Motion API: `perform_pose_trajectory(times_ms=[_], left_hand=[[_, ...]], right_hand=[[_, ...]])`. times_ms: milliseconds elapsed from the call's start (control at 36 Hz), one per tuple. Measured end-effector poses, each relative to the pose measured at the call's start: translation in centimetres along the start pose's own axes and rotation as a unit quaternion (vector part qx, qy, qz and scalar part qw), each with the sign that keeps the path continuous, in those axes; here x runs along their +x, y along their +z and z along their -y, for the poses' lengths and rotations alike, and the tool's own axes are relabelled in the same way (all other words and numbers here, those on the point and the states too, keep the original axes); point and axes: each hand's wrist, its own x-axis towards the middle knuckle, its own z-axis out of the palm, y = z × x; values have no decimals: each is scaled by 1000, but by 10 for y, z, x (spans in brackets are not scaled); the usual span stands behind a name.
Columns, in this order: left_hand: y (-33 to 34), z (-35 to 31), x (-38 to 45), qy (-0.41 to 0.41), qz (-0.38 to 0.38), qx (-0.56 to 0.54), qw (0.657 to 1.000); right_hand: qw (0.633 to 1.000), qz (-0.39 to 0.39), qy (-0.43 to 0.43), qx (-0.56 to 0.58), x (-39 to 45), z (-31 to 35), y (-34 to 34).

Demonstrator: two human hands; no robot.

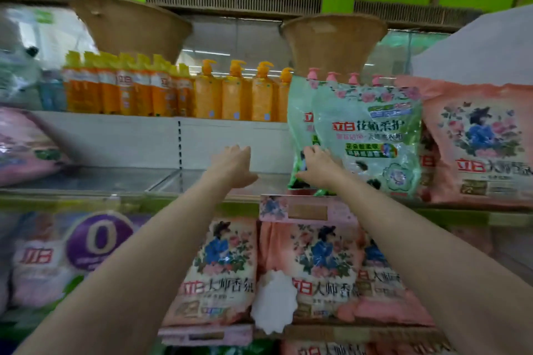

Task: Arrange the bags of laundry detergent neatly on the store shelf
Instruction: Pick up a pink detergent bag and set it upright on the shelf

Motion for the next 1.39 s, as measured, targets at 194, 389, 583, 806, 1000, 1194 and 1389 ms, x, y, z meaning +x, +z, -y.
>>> perform_pose_trajectory(times_ms=[194, 389, 583, 806, 1000, 1194, 1389], left_hand=[[-21, 89, -47, -74, -4, 27, 997], [-42, 163, -97, -115, -23, 46, 992], [-58, 242, -156, -190, -28, 56, 980], [-64, 308, -201, -255, -17, 52, 965], [-63, 348, -212, -281, -17, 62, 958], [-52, 383, -209, -314, -12, 77, 946], [-54, 420, -177, -332, -28, 97, 938]], right_hand=[[996, 16, -83, -20, -8, 88, 2], [990, 21, -139, 5, -15, 177, 7], [977, 17, -207, 41, -29, 276, 19], [958, 30, -275, 70, -37, 358, 41], [951, 28, -302, 67, -21, 403, 55], [935, 27, -345, 81, 2, 446, 71], [927, 26, -363, 89, 47, 479, 75]])
